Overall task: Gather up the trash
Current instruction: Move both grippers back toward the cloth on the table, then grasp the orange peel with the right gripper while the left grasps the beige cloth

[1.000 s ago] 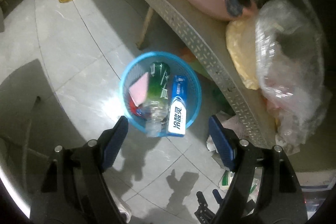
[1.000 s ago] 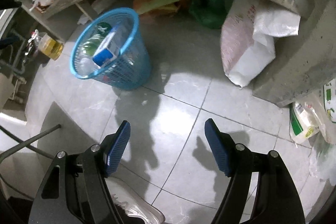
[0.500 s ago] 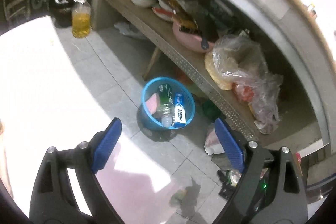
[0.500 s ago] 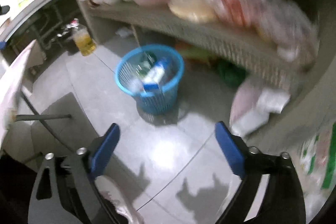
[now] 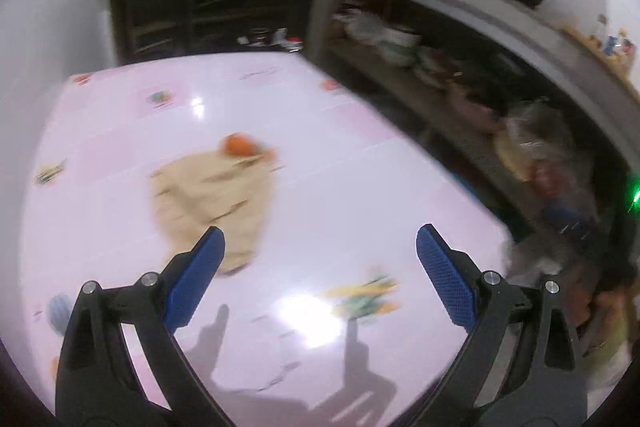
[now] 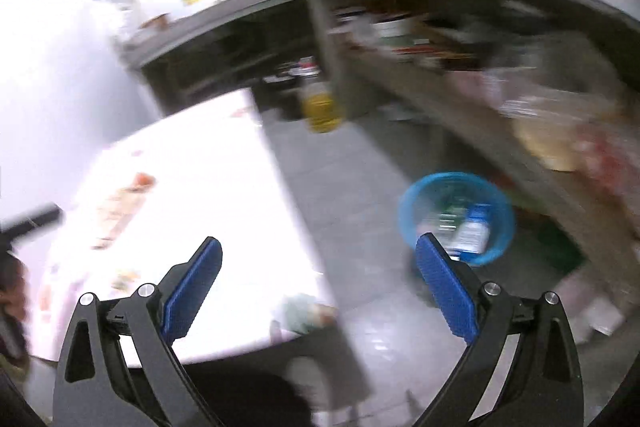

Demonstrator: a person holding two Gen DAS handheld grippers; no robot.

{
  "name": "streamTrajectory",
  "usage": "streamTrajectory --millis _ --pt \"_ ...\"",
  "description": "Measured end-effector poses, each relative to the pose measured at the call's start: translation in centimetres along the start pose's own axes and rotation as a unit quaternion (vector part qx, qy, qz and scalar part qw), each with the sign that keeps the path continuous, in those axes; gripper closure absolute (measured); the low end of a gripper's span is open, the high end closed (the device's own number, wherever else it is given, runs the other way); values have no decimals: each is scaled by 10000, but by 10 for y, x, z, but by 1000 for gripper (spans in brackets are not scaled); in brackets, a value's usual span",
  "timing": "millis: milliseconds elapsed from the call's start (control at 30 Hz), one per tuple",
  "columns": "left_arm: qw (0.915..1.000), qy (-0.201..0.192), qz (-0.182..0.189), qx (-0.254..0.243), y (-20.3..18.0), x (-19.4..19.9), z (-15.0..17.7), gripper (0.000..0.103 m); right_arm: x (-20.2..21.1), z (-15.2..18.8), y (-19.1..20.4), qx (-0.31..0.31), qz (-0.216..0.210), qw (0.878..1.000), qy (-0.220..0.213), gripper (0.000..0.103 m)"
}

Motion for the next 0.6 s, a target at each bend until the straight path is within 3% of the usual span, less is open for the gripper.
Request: streamTrajectory --millis 133,300,400,600 --pt "9994 -130 -212 227 34 -1 -6 10 -20 -28 63 329 -753 9966 46 8" --pt "9988 -72 -460 119 58 -20 -8 10 -46 -62 139 933 -1393 9857 175 14" --pt "9979 -94 -632 -110 64 -37 -12 10 -75 -84 175 1237 -1705 9765 449 22" --pt "9952 -134 -684 -692 56 -55 -19 10 -164 -108 233 1435 -2233 9515 1557 39"
Point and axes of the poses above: each gripper's, at about its wrist camera, not at the fingertips, and x roughly against the way its jaws point, y to its left, z to its underside, the point moved 9 cm from there along -x, roughly the way its jaws point, and after that the axes turned 11 degrees about x, right-handed, at the moved point
